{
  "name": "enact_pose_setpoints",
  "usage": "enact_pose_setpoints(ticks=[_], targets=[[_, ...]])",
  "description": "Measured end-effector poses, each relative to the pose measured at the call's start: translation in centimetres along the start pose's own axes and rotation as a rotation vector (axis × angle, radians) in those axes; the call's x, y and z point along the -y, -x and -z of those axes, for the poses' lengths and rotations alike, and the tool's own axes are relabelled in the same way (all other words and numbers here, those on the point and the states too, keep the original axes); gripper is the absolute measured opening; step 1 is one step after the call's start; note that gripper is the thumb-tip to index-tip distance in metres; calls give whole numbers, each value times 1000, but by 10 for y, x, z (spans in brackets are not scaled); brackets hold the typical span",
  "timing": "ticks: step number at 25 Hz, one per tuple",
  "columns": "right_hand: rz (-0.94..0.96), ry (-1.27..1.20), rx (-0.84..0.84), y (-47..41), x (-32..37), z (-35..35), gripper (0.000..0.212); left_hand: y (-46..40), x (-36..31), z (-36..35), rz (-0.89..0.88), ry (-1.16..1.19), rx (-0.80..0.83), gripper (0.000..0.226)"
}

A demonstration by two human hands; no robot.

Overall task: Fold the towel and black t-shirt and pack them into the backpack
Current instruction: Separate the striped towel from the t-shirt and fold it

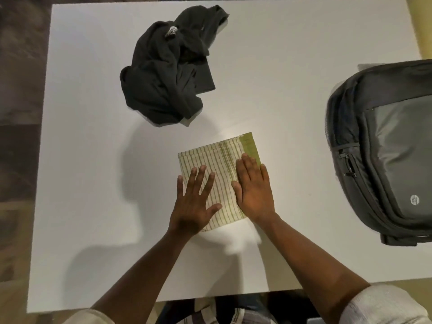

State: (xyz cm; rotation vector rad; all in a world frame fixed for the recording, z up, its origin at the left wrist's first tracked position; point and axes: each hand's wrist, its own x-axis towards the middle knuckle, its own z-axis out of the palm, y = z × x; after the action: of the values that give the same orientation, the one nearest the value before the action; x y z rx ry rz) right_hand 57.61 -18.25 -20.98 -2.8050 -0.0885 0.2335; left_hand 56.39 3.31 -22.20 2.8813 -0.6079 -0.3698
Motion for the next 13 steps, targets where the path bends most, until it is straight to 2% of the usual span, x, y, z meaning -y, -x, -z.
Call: enact_pose_setpoints(ticks=[6,9,13], targets=[[112,-24,62,-39,10,9,62,-24,-27,12,92,-3,22,84],[112,-4,74,-36,-11,5,61,-30,-11,7,-9,62,51,82],[105,33,37,-15,-21,10,59,-26,22,18,-125,37,43,83]])
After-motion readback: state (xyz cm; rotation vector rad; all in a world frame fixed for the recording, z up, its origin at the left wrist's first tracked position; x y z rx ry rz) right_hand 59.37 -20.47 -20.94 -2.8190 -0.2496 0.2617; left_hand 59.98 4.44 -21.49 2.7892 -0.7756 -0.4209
